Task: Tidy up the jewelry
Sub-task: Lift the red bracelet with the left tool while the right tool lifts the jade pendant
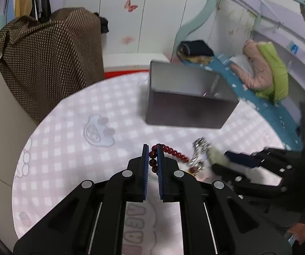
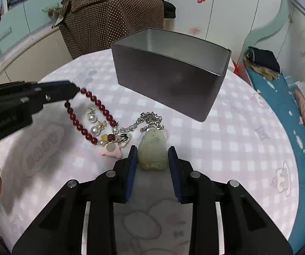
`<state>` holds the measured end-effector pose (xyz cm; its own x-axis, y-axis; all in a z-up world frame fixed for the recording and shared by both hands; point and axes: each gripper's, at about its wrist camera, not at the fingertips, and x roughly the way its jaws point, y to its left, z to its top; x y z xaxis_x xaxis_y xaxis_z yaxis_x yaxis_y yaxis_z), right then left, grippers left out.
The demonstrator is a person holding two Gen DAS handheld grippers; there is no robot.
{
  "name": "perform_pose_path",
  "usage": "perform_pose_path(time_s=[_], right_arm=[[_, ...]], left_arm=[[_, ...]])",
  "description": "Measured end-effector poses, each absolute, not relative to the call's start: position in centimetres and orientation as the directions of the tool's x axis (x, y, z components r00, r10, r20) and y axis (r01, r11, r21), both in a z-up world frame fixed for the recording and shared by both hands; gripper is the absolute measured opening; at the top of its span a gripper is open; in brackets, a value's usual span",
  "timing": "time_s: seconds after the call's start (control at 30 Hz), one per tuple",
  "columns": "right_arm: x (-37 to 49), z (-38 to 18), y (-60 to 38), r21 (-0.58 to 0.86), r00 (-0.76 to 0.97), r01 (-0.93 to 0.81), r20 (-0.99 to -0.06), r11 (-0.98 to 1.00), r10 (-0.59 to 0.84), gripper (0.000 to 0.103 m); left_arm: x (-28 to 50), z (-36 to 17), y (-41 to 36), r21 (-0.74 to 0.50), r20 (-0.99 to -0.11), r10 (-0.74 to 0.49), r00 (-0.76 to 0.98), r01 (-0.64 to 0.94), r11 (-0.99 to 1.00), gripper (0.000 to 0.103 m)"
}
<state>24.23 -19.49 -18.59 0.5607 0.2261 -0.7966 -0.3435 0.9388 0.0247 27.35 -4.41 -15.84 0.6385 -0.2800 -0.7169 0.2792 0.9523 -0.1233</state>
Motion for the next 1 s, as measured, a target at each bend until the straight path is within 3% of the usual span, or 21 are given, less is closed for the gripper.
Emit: perform_pose_path(time_s=[0.3, 0.33, 0.37, 0.6, 0.63, 0.7, 0.77, 0.93, 1.0], right_arm=[[22.7, -16.4, -20.8, 0.067, 0.588, -0.324, -0.767, 0.944, 0.256, 0.027], [22.6, -16.0, -20.9, 0.066, 0.592, -0.325, -0.764, 0.943, 0.257, 0.025], [22.6, -15.6, -21.0, 0.070, 0.594, -0.328, -0.760, 0.942, 0.263, 0.016], [22.8, -14.5, -20.5, 0.034, 0.601, -0.339, -0.761, 0.940, 0.244, 0.016], [22.9, -14.7, -20.7, 0.036, 0.597, -0.328, -0.767, 0.944, 0.237, 0.019], [22.9, -15.3, -21.0, 0.048, 0.581, -0.311, -0.780, 0.949, 0.230, 0.050], [22.7, -15.8, -21.3, 0.064, 0.578, -0.305, -0.781, 0.950, 0.238, 0.055], [22.8, -17.4, -19.8, 0.028, 0.543, -0.322, -0.813, 0.946, 0.209, 0.053], [22.9, -18.5, -19.0, 0.000, 0.535, -0.338, -0.823, 0.941, 0.192, 0.039]], left_arm=[[25.5, -12.7, -3.9, -0.139, -0.660, -0.324, 0.678, 0.313, 0.939, 0.008], [25.3, -12.6, -4.0, -0.137, -0.657, -0.324, 0.681, 0.315, 0.939, 0.008], [25.1, -12.2, -4.0, -0.130, -0.653, -0.322, 0.686, 0.317, 0.939, 0.008], [24.2, -10.3, -3.6, -0.114, -0.625, -0.322, 0.711, 0.325, 0.939, 0.008], [24.1, -10.3, -3.5, -0.111, -0.625, -0.319, 0.713, 0.323, 0.940, 0.008], [24.0, -10.4, -3.4, -0.109, -0.627, -0.316, 0.712, 0.322, 0.941, 0.008], [23.8, -10.7, -3.5, -0.111, -0.634, -0.317, 0.706, 0.322, 0.940, 0.008], [23.6, -11.2, -3.6, -0.122, -0.641, -0.324, 0.696, 0.325, 0.938, 0.008], [23.4, -11.3, -3.5, -0.127, -0.641, -0.327, 0.694, 0.325, 0.937, 0.008]])
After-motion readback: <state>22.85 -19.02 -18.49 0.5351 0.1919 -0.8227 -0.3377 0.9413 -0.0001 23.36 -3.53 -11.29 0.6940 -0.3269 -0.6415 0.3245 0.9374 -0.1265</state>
